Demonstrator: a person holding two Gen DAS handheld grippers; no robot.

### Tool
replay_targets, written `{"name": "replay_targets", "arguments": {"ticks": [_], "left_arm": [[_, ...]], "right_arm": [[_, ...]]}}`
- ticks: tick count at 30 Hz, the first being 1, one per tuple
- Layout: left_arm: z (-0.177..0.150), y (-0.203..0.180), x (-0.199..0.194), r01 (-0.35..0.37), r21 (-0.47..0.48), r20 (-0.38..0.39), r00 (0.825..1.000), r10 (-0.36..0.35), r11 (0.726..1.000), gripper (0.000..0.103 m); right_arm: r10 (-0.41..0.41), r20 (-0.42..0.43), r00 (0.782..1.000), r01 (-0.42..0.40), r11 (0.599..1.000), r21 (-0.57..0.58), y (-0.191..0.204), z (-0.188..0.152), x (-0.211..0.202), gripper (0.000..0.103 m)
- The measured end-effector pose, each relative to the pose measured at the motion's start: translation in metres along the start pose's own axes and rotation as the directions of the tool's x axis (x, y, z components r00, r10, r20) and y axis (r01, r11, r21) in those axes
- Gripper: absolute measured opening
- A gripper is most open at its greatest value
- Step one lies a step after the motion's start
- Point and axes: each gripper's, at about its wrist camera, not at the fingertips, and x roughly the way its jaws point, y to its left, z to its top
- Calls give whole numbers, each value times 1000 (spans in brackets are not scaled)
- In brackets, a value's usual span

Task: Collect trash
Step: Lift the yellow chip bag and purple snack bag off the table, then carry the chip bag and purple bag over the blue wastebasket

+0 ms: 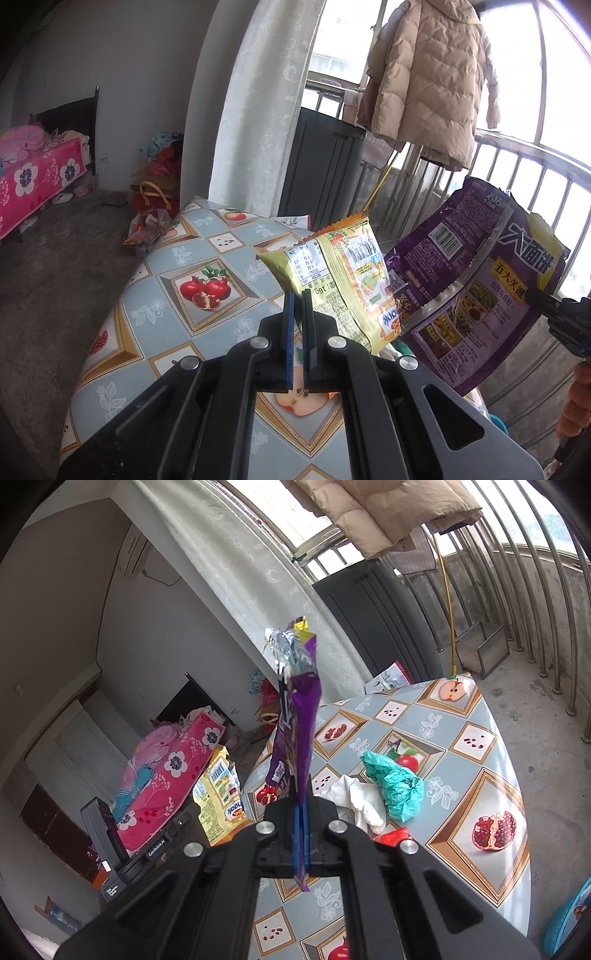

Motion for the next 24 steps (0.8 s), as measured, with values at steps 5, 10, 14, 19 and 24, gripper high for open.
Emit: {"name": "replay_targets", "arguments": {"ticks": [5,10,14,19,24], "left_arm": [[2,-20,2,35,28,-3,999,-35,999,2],[4,-48,5,78,74,-11,997,-77,994,2],[4,-76,10,125,118,-27,992,-122,985,2],[0,-120,20,220,184,-72,975,-210,958,2],[-7,-171,40,350,243,-161,934,-318,905,2]], "right_arm": [[-18,40,999,17,1000,24,-12,1,-22,1],[-45,88,995,40,997,58,-31,-1,-48,1],[-75,135,988,62,993,99,-52,0,-75,1],[-142,203,969,110,981,160,-79,-3,-115,1],[-295,291,910,228,943,244,-106,-18,-169,1]]}}
